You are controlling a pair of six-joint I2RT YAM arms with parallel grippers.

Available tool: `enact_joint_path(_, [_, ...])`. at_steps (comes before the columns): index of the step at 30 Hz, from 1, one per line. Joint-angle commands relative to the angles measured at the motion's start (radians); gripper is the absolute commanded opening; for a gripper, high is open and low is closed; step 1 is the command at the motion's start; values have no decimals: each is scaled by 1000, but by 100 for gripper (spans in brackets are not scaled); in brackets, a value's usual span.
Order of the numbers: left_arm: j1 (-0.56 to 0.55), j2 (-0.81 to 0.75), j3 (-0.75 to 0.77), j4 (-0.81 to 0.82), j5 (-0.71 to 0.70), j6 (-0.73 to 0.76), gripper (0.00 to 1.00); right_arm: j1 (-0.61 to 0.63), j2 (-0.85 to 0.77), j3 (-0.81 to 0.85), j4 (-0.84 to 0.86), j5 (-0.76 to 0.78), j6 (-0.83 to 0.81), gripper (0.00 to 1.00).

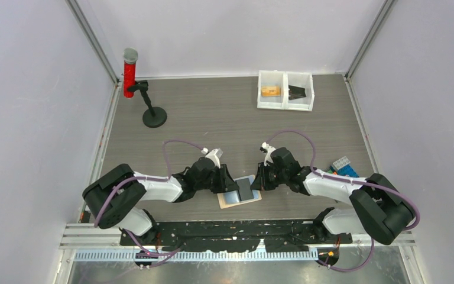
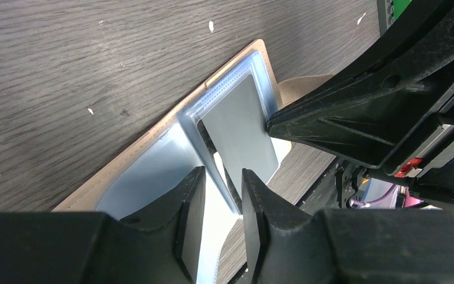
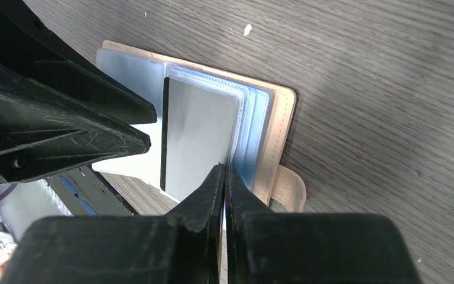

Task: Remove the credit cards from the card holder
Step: Remove the credit card from the card holder.

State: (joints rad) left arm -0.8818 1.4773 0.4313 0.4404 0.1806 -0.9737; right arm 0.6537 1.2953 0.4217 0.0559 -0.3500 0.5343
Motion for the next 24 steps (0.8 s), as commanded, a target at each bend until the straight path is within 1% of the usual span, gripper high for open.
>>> enact_joint_path(1, [-5, 12, -11, 75, -1, -24, 30, 6, -15, -23, -3, 9, 5, 7])
enact_joint_path(8, [-5, 35, -19, 106, 5, -63, 26, 6, -28, -33, 20, -1, 23, 7])
enact_joint_path(10, [-5, 35, -41, 153, 1, -88, 25, 6, -31, -31, 18, 0, 24, 7])
enact_joint_path(12, [-6, 34, -55, 175, -1, -103, 25, 6, -31, -30, 16, 0, 24, 7])
enact_joint_path(18, [-11, 53, -44, 163, -9, -113, 25, 6, -30, -35, 30, 0, 28, 6])
enact_joint_path(24, [-17, 78, -52, 223, 0, -134, 25, 6, -29, -42, 41, -1, 35, 6])
